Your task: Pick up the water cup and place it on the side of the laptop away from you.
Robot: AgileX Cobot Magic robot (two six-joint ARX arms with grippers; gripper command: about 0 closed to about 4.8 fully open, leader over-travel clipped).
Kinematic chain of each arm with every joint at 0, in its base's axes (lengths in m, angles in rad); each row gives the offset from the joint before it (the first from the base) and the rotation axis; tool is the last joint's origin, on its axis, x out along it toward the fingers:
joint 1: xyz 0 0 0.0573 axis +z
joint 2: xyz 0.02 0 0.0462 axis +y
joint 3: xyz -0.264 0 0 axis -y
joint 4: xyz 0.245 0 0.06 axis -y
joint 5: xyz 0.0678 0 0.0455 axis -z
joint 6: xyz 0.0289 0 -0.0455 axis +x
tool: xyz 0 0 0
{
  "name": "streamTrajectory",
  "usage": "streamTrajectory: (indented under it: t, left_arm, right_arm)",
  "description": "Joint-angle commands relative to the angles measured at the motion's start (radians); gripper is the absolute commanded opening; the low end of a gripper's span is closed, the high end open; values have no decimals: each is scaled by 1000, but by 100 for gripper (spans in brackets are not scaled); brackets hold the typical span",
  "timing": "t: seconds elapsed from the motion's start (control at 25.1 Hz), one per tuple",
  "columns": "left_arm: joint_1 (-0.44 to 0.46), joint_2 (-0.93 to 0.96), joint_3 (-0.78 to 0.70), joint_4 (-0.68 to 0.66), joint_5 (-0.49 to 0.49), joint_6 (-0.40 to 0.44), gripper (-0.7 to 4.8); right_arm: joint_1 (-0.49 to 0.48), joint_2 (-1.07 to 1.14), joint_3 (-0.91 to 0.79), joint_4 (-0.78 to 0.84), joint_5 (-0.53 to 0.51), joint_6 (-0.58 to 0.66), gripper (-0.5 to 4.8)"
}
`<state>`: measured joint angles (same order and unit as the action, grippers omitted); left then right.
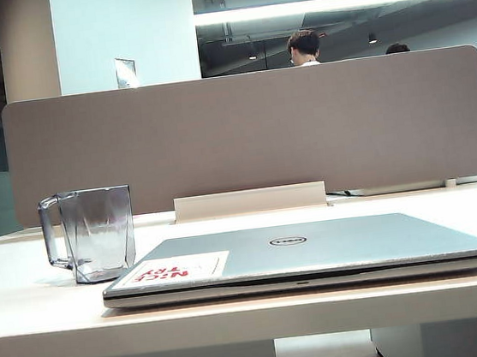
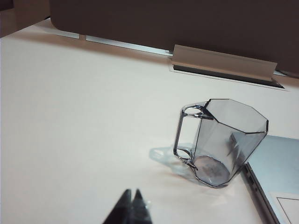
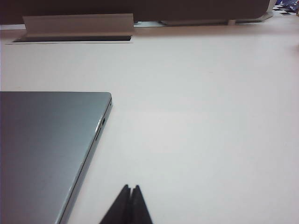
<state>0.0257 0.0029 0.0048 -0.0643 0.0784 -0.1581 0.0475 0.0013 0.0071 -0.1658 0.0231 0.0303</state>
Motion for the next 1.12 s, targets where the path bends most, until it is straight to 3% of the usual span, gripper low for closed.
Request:
streamTrajectory:
  t: [0.04, 0.28, 0.48, 0.68, 0.88, 1.12]
  left_arm:
    - [1, 1, 3, 12, 5, -3, -5]
    - [1, 1, 3, 14, 12, -24, -5]
    - [1, 2, 19, 14, 106, -56, -6]
    - [1, 64, 107, 12, 98, 14, -6]
    - [1, 400, 282, 16, 101, 149, -6]
    - [6, 877, 509, 72, 101, 153, -6]
  right_arm:
    - [0, -2, -3, 9, 1, -1, -8]
    - [0, -2, -3, 9, 1, -1, -8]
    - [1, -2, -3, 12, 0, -1, -8]
    - [1, -2, -3, 13, -17, 4, -8]
    - [1, -1, -3, 12, -71, 3, -8]
    - [1, -1, -3, -3, -71, 3, -8]
